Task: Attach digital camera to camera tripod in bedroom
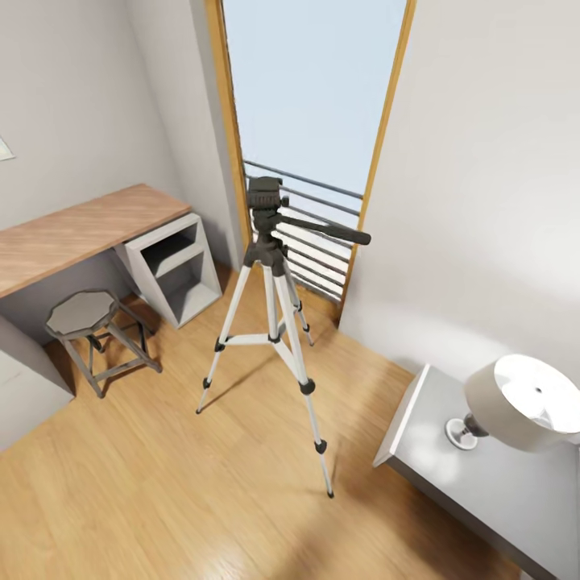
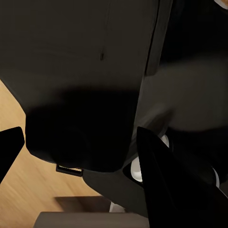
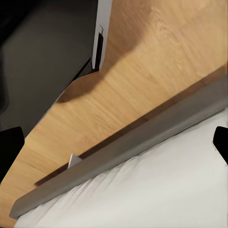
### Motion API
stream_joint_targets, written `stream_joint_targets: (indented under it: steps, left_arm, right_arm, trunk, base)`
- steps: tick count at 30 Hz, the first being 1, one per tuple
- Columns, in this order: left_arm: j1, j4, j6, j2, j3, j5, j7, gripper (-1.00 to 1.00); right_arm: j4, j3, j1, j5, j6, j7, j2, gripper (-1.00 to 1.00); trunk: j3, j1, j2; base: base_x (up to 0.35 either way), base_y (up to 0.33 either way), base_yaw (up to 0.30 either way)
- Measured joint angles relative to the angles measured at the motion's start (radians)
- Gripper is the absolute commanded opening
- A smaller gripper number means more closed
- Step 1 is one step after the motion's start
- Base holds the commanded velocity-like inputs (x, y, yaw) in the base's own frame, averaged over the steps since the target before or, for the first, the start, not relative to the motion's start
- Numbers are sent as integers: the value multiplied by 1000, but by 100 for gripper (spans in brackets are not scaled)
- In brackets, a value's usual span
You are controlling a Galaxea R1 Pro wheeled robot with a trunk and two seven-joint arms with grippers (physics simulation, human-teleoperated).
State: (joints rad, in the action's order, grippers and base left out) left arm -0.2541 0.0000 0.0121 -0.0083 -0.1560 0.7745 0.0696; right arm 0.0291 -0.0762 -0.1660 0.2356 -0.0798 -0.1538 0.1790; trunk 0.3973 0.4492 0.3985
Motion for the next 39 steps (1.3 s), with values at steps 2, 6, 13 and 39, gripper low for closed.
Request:
stream_joint_targets:
  steps: [2, 6, 13, 39]
  left_arm:
    - [0, 0, 0, 0, 0, 0, 0, -100]
    - [0, 0, 0, 1, 0, 0, -1, -100]
    - [0, 0, -1, 1, 0, 0, -1, -100]
    - [0, 0, -1, -1, 0, 0, -1, -100]
  right_arm:
    - [0, 0, 0, 0, 0, 0, 1, 100]
    - [1, 0, 0, 1, 5, -3, -2, 100]
    - [1, 1, 0, 1, 9, -5, -3, 100]
    - [0, 1, 0, 0, 7, -2, 5, 100]
  trunk:
    - [0, 0, 0]
    - [0, 0, 0]
    - [0, 0, 0]
    - [0, 0, 0]
  base:
    - [274, 0, 0]
    - [218, 0, 0]
    - [51, 0, 52]
    - [2, 0, 119]
